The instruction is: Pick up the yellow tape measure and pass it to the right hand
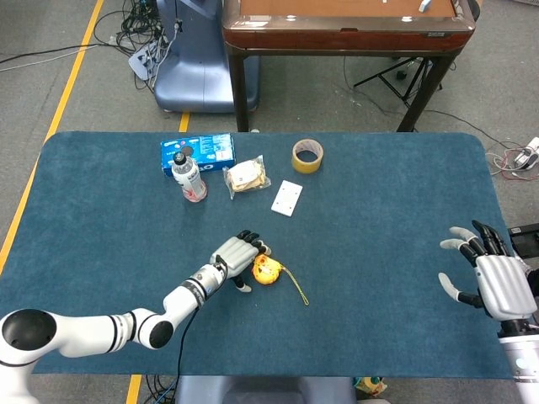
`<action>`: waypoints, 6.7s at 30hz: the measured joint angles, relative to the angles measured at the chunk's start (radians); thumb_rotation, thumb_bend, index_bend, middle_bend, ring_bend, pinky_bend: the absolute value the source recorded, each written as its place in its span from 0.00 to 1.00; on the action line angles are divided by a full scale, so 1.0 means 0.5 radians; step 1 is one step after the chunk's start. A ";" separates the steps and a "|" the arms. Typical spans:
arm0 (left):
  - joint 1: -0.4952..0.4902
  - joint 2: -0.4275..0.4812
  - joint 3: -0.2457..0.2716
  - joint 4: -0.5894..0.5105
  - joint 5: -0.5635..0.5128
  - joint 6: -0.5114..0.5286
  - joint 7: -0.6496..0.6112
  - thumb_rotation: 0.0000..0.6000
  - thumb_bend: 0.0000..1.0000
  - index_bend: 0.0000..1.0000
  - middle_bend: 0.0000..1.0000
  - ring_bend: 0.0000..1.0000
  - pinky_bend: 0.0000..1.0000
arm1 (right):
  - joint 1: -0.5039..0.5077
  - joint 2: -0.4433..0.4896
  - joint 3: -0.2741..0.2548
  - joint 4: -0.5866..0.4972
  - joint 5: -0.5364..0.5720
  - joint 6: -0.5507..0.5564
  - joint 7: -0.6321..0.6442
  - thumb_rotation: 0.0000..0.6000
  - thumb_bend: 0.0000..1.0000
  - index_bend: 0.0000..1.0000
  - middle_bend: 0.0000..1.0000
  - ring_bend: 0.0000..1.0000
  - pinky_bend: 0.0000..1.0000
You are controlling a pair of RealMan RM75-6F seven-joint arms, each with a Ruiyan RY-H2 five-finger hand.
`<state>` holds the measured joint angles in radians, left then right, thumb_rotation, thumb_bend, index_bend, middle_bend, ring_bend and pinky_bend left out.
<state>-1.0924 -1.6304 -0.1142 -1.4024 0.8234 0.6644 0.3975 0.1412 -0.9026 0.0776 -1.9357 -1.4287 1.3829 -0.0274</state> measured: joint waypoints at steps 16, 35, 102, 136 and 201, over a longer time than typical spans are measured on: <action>0.151 0.470 0.185 -0.578 0.003 0.130 -0.005 1.00 0.07 0.37 0.37 0.10 0.00 | 0.002 -0.040 -0.004 -0.021 -0.035 0.010 -0.032 1.00 0.40 0.32 0.20 0.05 0.00; 0.107 0.239 0.120 -0.304 -0.116 0.185 0.121 1.00 0.07 0.24 0.22 0.02 0.00 | -0.042 -0.025 -0.020 0.000 -0.024 0.045 0.008 1.00 0.40 0.32 0.20 0.05 0.00; -0.108 0.121 0.170 -0.365 -0.200 0.238 0.376 1.00 0.07 0.28 0.26 0.01 0.00 | -0.081 -0.043 -0.017 0.013 -0.067 0.076 0.075 1.00 0.40 0.32 0.20 0.05 0.00; 0.245 0.060 0.207 -0.614 -0.003 0.687 0.251 1.00 0.07 0.09 0.16 0.01 0.00 | -0.096 -0.027 -0.028 0.005 -0.071 0.082 0.093 1.00 0.40 0.32 0.20 0.05 0.00; 0.544 0.059 -0.184 -0.341 0.234 0.508 -0.338 1.00 0.07 0.53 0.52 0.31 0.00 | 0.111 -0.095 0.076 -0.133 -0.097 -0.091 -0.038 1.00 0.40 0.32 0.20 0.05 0.00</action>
<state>-0.8204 -1.6009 -0.2061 -1.5728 0.9406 0.9183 0.2287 0.1967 -0.9501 0.1158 -2.0025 -1.4772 1.3376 -0.0464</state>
